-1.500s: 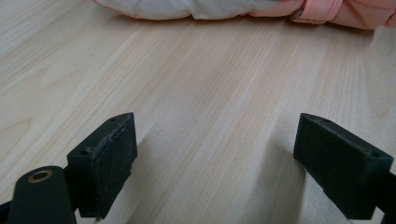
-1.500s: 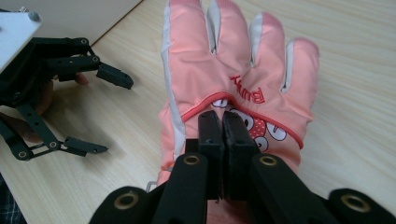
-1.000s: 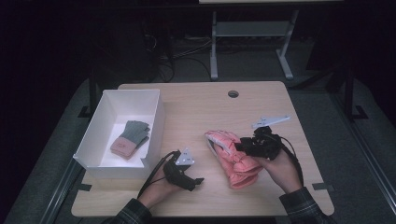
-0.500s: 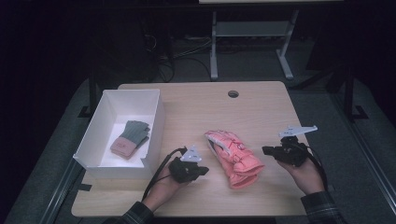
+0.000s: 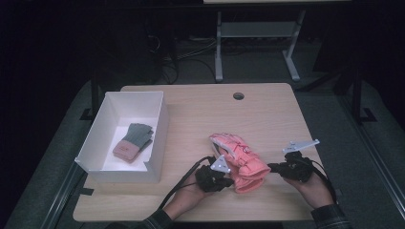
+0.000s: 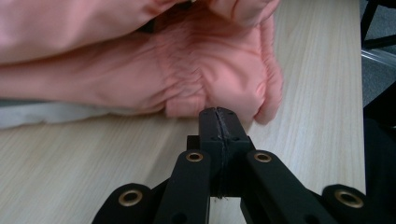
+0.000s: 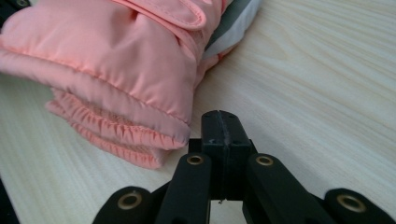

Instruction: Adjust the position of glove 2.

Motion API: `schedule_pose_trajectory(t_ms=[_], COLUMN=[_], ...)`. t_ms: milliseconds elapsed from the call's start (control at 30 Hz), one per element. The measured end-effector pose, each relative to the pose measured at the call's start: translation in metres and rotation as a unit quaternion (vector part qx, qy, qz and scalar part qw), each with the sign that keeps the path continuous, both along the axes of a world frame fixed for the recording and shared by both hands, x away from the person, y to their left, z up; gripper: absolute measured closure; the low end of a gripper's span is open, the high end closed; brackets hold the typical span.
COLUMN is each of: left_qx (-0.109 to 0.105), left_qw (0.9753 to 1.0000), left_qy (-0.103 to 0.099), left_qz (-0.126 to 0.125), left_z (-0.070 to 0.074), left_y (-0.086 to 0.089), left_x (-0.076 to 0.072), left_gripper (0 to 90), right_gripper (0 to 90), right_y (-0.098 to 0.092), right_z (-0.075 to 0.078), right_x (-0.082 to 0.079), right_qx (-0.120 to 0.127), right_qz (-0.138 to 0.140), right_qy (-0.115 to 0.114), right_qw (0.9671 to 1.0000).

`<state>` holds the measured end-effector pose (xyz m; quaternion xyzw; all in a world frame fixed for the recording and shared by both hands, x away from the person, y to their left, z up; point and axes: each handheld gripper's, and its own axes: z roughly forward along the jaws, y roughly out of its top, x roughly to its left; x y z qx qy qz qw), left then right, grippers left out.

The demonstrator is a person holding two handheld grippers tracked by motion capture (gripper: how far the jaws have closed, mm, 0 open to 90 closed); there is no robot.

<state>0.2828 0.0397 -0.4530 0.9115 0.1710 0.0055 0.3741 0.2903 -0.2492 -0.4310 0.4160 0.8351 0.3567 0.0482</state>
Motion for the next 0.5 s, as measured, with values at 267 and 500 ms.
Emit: schedule_pose_trajectory(t_ms=[267, 500], left_qx=[0.004, -0.002], left_qw=[1.0, 1.0], left_qy=[0.0, 0.004], left_qz=[0.001, 0.003], left_z=[-0.003, -0.002], left_y=[-0.002, -0.003], left_x=[0.002, 0.001], left_gripper=[89.5, 89.5], right_gripper=[89.9, 89.9], right_y=[0.006, 0.015], right_z=[0.005, 0.006], right_x=[-0.003, -0.006], right_qx=[0.003, 0.008], right_qz=[0.013, 0.026], right_qy=[-0.005, -0.004], right_qw=[0.9999, 0.9996])
